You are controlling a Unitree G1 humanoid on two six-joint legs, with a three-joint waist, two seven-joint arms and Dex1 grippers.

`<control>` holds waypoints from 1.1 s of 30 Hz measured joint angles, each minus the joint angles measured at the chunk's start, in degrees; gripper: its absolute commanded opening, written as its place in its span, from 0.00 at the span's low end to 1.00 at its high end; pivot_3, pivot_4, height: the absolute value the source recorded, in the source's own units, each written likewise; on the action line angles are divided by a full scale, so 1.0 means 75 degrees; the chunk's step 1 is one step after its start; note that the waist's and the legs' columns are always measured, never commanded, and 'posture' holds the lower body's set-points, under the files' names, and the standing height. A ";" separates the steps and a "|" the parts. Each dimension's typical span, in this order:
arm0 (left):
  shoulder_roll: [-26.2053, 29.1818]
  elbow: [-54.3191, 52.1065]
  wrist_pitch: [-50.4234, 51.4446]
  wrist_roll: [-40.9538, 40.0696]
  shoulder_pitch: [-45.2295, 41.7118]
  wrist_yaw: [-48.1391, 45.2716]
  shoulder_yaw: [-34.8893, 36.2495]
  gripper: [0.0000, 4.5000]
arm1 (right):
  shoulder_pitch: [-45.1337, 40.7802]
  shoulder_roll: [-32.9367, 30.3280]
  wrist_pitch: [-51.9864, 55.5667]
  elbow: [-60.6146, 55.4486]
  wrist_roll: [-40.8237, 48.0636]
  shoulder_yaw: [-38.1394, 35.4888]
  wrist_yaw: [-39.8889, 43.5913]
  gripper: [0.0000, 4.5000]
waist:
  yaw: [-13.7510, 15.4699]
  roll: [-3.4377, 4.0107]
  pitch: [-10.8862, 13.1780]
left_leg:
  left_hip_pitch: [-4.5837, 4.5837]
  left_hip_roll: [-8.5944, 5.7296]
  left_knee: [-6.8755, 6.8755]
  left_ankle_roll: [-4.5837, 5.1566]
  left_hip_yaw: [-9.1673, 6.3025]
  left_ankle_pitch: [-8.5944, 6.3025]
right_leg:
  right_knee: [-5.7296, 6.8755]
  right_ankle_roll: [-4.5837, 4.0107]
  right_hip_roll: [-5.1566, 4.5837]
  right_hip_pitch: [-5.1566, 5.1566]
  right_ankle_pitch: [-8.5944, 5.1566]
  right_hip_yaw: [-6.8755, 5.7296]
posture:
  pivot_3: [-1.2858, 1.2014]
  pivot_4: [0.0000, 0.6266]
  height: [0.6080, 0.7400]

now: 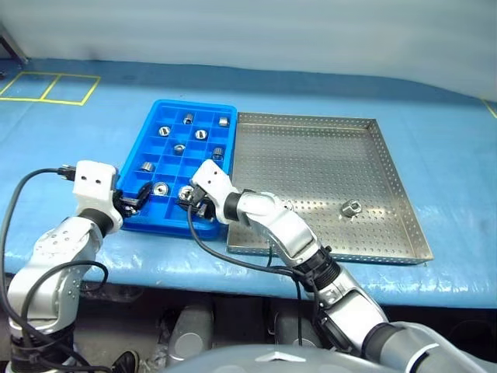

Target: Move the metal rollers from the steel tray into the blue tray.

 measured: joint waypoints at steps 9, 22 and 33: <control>-0.0017 -0.0006 0.0006 -0.0002 0.0059 0.0110 0.0015 0.86 | 0.0007 0.0183 -0.0140 0.0323 -0.0174 0.0086 0.0036 0.38 | 0.0046 0.0000 0.0000 | 0.0000 0.0000 -0.0001 -0.0002 0.0000 0.0001 | 0.0000 0.0000 0.0000 -0.0001 0.0000 -0.0001 | 0.63 0.24 1.00; -0.0029 -0.0006 0.0001 -0.0005 0.0039 0.0118 -0.0135 0.86 | 0.0187 0.0179 -0.0118 0.0288 -0.0161 0.0049 0.0219 0.66 | 0.0035 0.0000 0.0000 | 0.0001 0.0000 -0.0002 -0.0004 0.0000 0.0000 | -0.0001 -0.0002 0.0000 -0.0001 -0.0001 -0.0002 | 0.62 0.24 1.00; -0.0436 0.0009 -0.0039 -0.0109 -0.0379 -0.0039 -0.0785 0.86 | 0.0475 -0.0128 -0.0330 -0.0852 -0.0320 -0.0526 -0.0450 0.81 | 0.0086 -0.0003 -0.0002 | -0.0003 -0.0004 0.0003 -0.0006 -0.0001 0.0000 | -0.0007 0.0001 -0.0005 0.0004 0.0000 -0.0003 | 0.61 0.24 1.00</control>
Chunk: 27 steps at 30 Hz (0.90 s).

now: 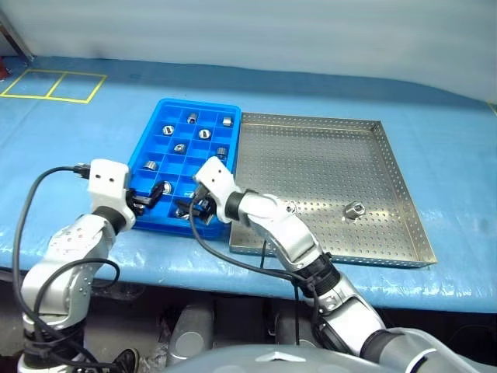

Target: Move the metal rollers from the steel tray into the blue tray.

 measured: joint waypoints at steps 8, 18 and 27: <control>-0.0496 0.0176 -0.0391 -0.0052 -0.0549 -0.0692 -0.1590 0.86 | 0.1261 -0.1917 0.1026 -0.2010 -0.0725 -0.1697 -0.0998 0.81 | -0.0073 -0.0004 -0.0002 | -0.0004 -0.0004 -0.0004 0.0000 0.0002 0.0000 | -0.0003 -0.0002 -0.0004 -0.0006 -0.0002 0.0002 | 0.57 0.24 1.00; -0.0590 0.0939 -0.0671 0.0085 -0.1118 -0.1039 -0.2091 0.86 | 0.2777 -0.2387 0.2015 -0.2435 -0.1250 -0.2302 -0.1742 0.81 | -0.0524 -0.0004 -0.0002 | -0.0003 0.0000 0.0014 0.0002 0.0007 0.0000 | 0.0002 0.0002 0.0000 -0.0001 -0.0001 0.0011 | 0.54 0.24 1.00; -0.0609 0.0941 -0.0666 0.0108 -0.1122 -0.1014 -0.2124 0.86 | 0.2826 -0.1984 0.2087 -0.2371 -0.1721 -0.2770 -0.2802 0.81 | -0.0549 -0.0004 -0.0002 | -0.0004 -0.0001 0.0021 0.0002 0.0007 -0.0001 | 0.0007 0.0006 0.0000 0.0001 0.0001 0.0011 | 0.55 0.24 1.00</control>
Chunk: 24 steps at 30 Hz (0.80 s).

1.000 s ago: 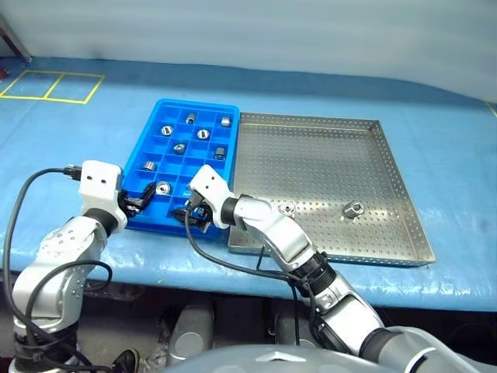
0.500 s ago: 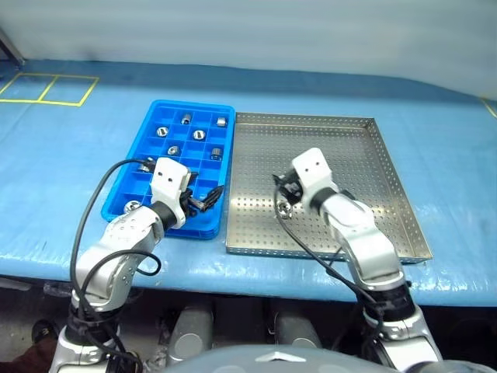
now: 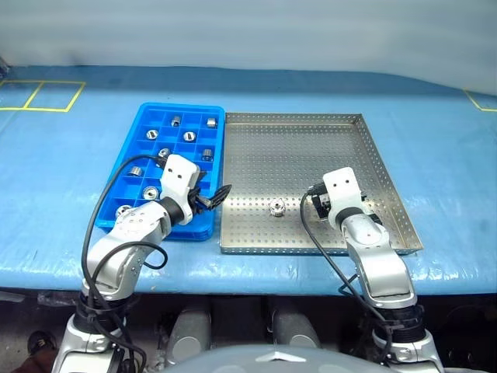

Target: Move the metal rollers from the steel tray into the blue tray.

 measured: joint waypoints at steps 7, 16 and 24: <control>-0.0004 -0.0001 0.0044 -0.0001 0.0183 0.0092 0.0001 0.86 | 0.0325 0.0573 0.0300 -0.0017 0.0053 -0.0625 -0.0418 0.81 | 0.0059 0.0000 0.0000 | -0.0001 0.0000 0.0003 0.0001 -0.0001 0.0000 | 0.0001 0.0000 0.0000 0.0001 0.0000 0.0000 | 0.55 0.24 1.00; -0.0041 0.0000 0.0043 0.0008 0.0131 0.0166 -0.0061 0.86 | 0.0308 0.1194 0.0278 0.0039 0.0306 -0.1352 -0.0843 0.72 | 0.0026 0.0001 0.0000 | 0.0000 0.0001 0.0003 0.0001 -0.0001 -0.0001 | 0.0001 0.0000 0.0000 0.0001 0.0000 0.0000 | 0.55 0.24 1.00; -0.0055 0.0003 0.0042 0.0109 0.0092 0.0186 -0.0047 0.86 | 0.0234 0.1438 0.0258 0.0205 0.0710 -0.1591 -0.0828 0.42 | 0.0008 0.0001 0.0000 | 0.0001 0.0000 0.0004 0.0001 -0.0001 0.0000 | 0.0001 0.0000 0.0000 0.0002 0.0001 0.0000 | 0.55 0.24 1.00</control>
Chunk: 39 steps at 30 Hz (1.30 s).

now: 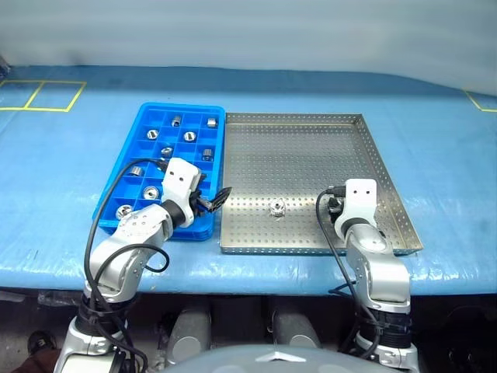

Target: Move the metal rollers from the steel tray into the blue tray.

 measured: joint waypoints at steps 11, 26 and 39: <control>0.0376 -0.0031 0.0001 0.0153 0.0154 0.0253 0.0954 0.86 | -0.0887 -0.0113 -0.1168 0.0041 0.0473 0.1628 0.1339 0.42 | -0.0104 0.0005 0.0003 | 0.0009 0.0014 -0.0007 0.0000 -0.0001 0.0000 | 0.0009 -0.0002 0.0016 -0.0003 0.0000 -0.0001 | 0.57 0.24 1.00; 0.0674 -0.0807 0.0148 0.0161 0.0996 0.0712 0.2098 0.86 | -0.2531 0.0507 -0.2063 0.1862 0.1157 0.3585 0.2979 0.42 | 0.0417 0.0002 0.0003 | 0.0006 0.0005 -0.0019 -0.0004 -0.0007 0.0000 | -0.0004 -0.0004 0.0005 0.0001 -0.0002 -0.0008 | 0.63 0.24 1.00; 0.0523 -0.0955 0.0151 0.0151 0.0993 0.0819 0.2057 0.86 | -0.2618 0.0723 -0.2649 0.2273 0.1308 0.3309 0.2914 0.83 | 0.0496 0.0002 0.0003 | 0.0005 0.0006 -0.0025 -0.0004 -0.0007 0.0000 | -0.0004 -0.0006 0.0006 -0.0002 -0.0003 -0.0010 | 0.61 0.24 1.00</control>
